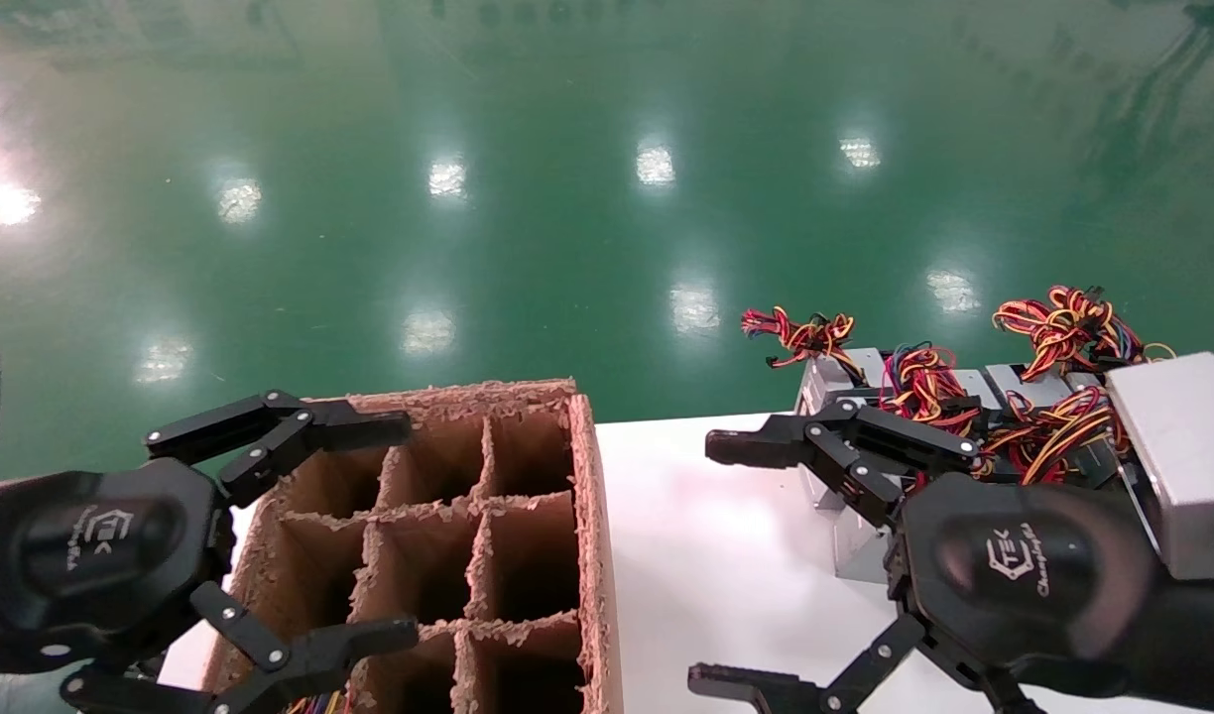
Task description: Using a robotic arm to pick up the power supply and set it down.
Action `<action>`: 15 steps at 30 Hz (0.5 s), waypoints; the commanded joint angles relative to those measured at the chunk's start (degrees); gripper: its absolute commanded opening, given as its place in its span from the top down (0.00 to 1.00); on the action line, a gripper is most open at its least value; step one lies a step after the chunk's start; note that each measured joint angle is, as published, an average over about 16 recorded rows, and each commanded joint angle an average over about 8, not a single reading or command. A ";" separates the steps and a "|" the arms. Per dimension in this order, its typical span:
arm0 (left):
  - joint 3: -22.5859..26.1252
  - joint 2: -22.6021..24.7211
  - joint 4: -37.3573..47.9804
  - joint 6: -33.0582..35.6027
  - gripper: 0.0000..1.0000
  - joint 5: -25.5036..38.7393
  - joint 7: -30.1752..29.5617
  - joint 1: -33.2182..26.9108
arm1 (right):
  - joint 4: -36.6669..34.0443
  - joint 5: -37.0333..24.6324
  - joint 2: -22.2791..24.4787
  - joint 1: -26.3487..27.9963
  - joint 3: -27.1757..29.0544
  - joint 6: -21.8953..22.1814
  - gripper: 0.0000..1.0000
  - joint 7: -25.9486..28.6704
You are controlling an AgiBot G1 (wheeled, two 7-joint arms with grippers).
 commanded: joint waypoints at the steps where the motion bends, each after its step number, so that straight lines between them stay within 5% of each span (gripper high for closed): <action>1: 0.00 0.00 0.00 0.00 0.00 0.00 0.00 0.00 | 0.01 -0.04 0.01 -0.01 0.00 0.07 0.00 0.01; 15: 0.00 0.00 0.00 0.00 0.00 0.00 0.00 0.00 | 0.06 -0.14 0.05 -0.06 -0.03 0.27 0.00 0.05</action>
